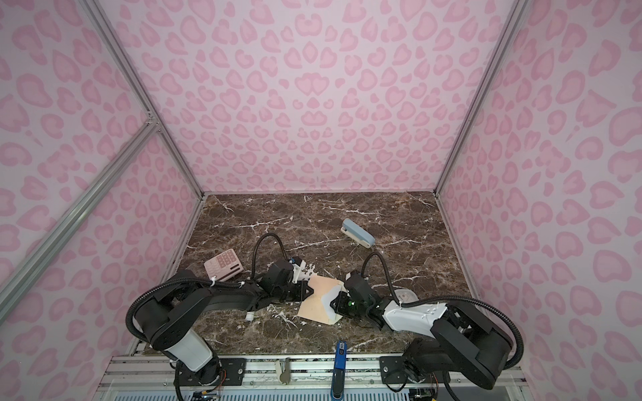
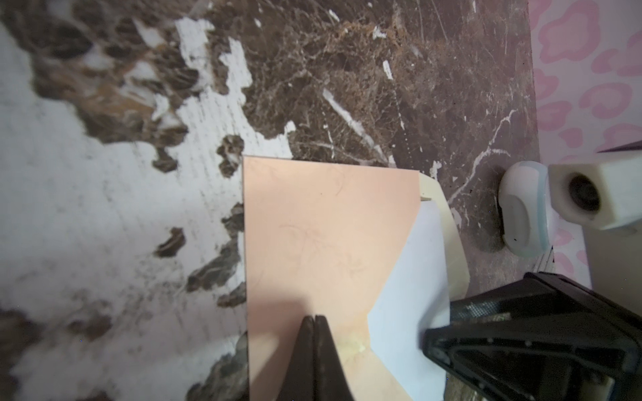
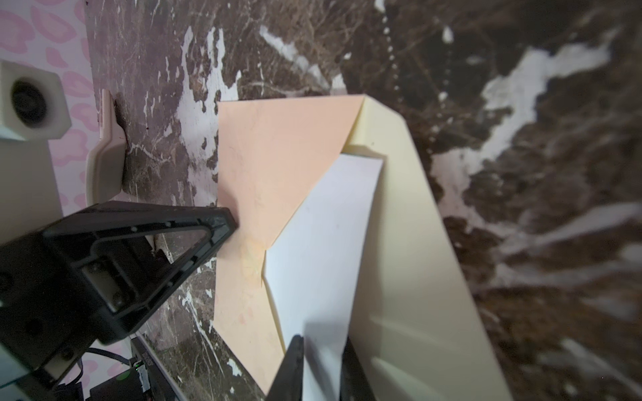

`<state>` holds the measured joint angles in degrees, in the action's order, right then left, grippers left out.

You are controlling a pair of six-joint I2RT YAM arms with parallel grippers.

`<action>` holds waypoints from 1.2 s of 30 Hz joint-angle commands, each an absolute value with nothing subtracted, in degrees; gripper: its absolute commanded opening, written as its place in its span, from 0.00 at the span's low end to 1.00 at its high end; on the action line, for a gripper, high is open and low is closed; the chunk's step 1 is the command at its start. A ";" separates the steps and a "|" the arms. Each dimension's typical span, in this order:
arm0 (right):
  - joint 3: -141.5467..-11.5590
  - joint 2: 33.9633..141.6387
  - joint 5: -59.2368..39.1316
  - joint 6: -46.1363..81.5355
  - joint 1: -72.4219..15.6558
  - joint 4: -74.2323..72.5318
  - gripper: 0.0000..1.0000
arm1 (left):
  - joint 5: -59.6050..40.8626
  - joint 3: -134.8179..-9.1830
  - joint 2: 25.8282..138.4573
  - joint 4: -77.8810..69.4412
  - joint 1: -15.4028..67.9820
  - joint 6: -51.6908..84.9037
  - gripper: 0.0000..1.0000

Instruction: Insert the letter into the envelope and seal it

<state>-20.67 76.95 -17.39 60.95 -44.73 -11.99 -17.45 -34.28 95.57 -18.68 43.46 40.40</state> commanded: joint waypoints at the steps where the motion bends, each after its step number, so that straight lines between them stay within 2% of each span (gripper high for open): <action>1: -21.13 77.99 -17.23 61.68 -45.24 -10.81 0.22 | -16.27 -34.10 95.54 -11.25 43.46 39.73 0.04; 36: -28.66 85.82 -16.97 58.80 -46.89 -8.05 0.28 | -14.59 -32.69 91.15 -7.38 43.38 39.55 0.04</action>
<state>-28.34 84.97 -17.76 59.75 -46.76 -11.22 -15.40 -33.15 91.13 -12.21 43.46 39.83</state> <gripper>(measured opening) 0.277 0.049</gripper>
